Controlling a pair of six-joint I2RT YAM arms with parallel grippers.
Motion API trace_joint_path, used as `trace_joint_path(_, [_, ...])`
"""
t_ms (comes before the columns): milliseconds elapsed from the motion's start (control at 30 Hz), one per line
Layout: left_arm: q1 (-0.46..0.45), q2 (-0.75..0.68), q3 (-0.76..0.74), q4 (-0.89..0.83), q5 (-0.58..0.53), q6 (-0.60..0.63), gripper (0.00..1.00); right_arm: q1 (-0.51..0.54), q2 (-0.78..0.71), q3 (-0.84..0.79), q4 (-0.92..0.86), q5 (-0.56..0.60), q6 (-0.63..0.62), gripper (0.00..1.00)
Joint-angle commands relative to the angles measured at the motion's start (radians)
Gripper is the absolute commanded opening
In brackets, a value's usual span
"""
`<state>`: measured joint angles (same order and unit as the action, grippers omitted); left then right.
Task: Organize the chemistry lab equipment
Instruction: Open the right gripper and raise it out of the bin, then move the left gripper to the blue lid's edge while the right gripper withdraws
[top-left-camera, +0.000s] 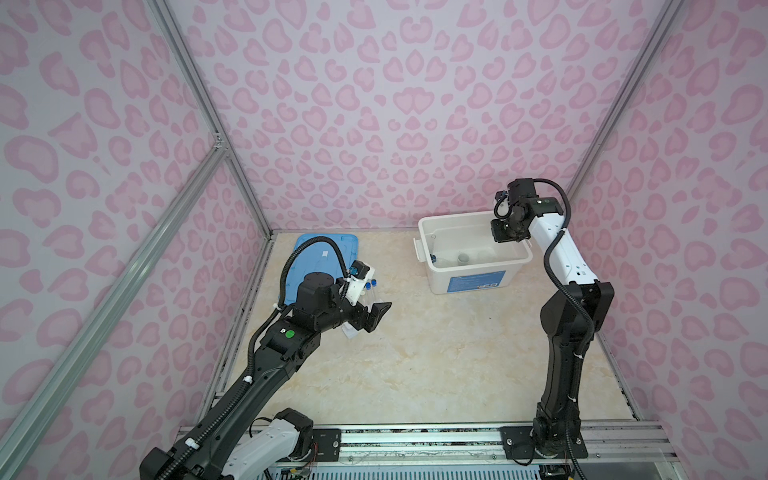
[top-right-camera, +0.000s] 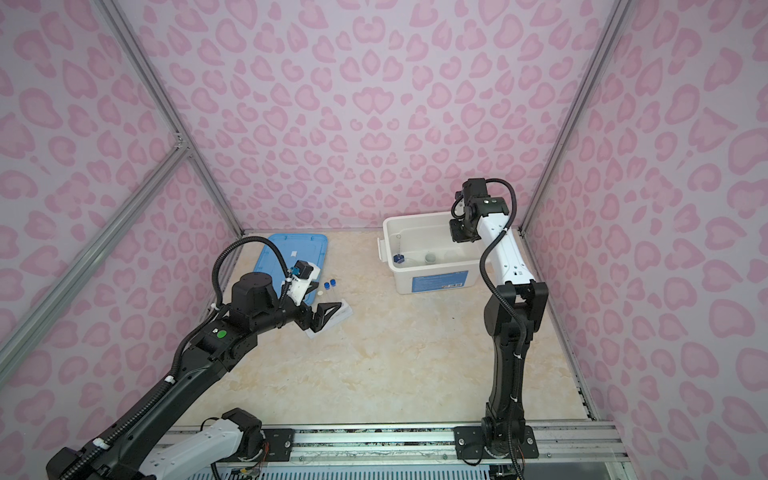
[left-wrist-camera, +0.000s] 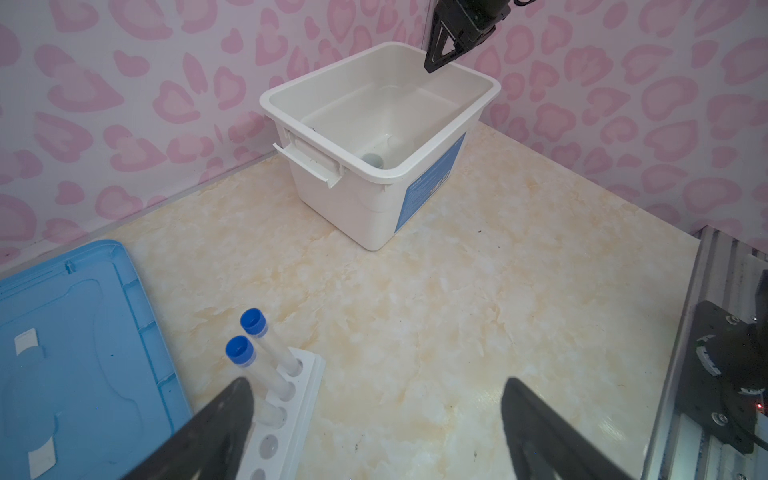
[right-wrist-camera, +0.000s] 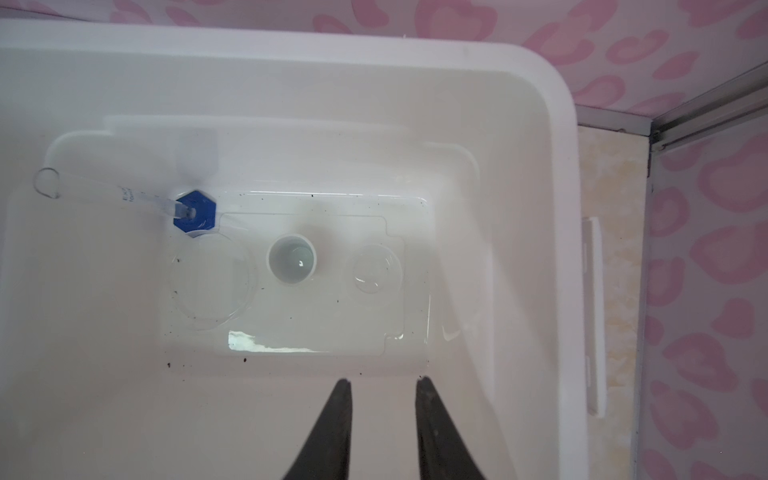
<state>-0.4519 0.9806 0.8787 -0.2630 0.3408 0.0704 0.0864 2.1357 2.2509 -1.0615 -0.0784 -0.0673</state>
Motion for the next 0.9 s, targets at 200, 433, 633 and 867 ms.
trace_joint_path(200, [0.022, -0.034, -0.007, 0.066, 0.072, -0.043, 0.95, 0.053, -0.228, -0.193, 0.087, 0.07, -0.009, 0.29])
trace_joint_path(433, [0.063, -0.045, -0.005, 0.097, 0.095, -0.073, 0.95, 0.155, -0.565, -0.565, 0.328, 0.141, 0.02, 0.32])
trace_joint_path(633, [0.132, -0.058, -0.008, 0.149, 0.102, -0.122, 0.95, 0.241, -0.79, -0.793, 0.411, 0.218, 0.057, 0.35])
trace_joint_path(867, [0.226, -0.052, -0.015, 0.22, 0.14, -0.233, 0.95, 0.29, -0.956, -1.039, 0.474, 0.201, 0.113, 0.37])
